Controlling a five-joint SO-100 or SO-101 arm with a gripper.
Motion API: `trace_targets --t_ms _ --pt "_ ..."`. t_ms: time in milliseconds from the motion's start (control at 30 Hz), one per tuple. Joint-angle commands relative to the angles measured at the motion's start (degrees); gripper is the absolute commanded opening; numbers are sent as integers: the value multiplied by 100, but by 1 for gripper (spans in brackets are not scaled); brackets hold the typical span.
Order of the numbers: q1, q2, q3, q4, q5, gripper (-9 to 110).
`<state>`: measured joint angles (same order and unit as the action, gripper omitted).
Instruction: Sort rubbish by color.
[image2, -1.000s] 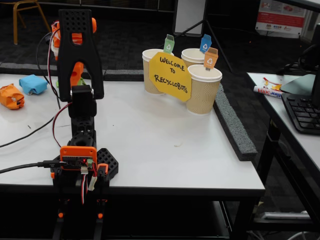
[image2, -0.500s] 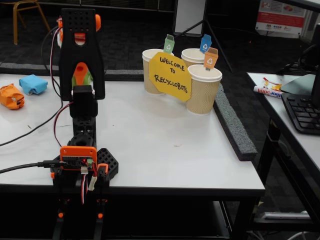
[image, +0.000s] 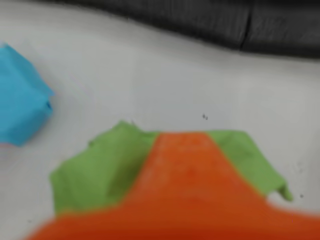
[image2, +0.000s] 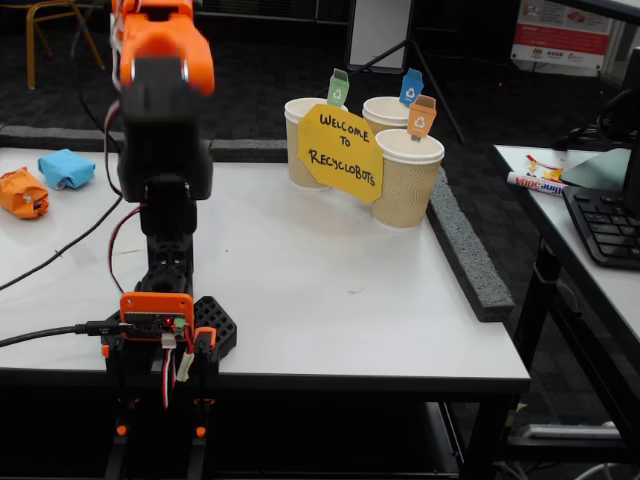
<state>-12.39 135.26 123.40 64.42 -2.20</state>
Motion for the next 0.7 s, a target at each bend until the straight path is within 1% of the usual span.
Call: trace_targets --t_ms 0,233,367,667 --pt "-237 1731 -62 246 -114 0" --pt "-686 2944 -105 1002 -114 0" --pt "-826 3111 -360 1441 -114 0" --pt "-1063 3674 -466 1863 -114 0"
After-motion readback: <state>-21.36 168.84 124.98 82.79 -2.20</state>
